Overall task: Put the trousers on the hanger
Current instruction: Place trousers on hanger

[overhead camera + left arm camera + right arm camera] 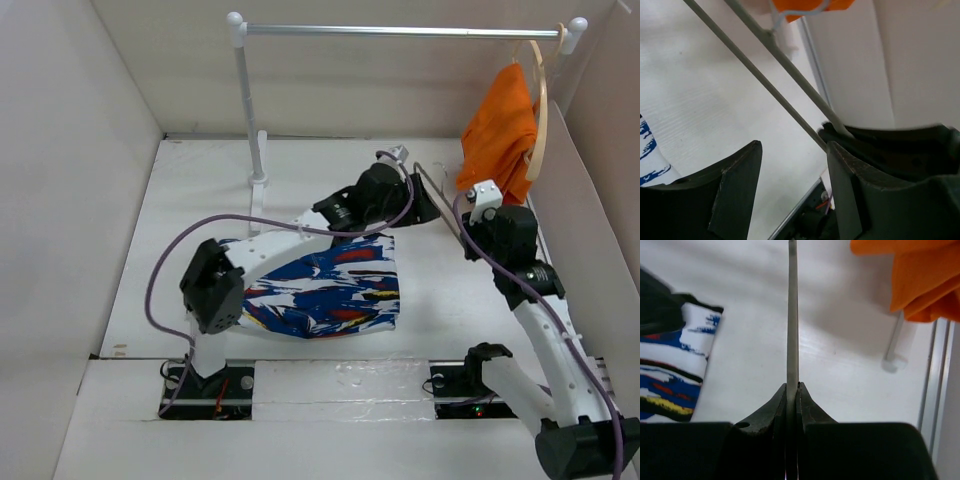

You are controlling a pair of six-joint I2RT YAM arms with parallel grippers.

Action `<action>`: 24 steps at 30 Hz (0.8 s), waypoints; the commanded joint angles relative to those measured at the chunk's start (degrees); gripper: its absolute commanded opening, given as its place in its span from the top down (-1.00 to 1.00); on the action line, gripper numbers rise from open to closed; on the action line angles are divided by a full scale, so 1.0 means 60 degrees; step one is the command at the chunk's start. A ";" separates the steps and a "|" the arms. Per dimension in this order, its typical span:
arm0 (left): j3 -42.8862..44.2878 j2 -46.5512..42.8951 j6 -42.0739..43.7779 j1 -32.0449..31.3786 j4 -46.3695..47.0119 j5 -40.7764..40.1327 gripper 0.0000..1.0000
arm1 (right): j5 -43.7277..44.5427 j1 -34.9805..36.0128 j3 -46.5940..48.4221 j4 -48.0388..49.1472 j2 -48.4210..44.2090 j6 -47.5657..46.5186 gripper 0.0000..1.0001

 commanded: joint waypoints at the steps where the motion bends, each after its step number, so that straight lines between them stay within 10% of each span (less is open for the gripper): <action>1: 0.0629 0.0671 -0.0688 -0.0083 0.0770 0.0483 -0.02 | 0.0339 0.0242 -0.0452 0.0344 -0.0978 0.0324 1.00; 17: -0.0936 0.1318 -0.1801 -0.0728 0.3128 0.0338 -0.03 | 0.1526 0.1398 -0.1713 -0.0448 -0.1495 0.1173 1.00; 24: 0.0468 0.2283 -0.1846 -0.0728 0.1796 0.0059 -0.05 | 0.2053 0.2160 -0.2211 -0.0302 -0.1743 0.1760 1.00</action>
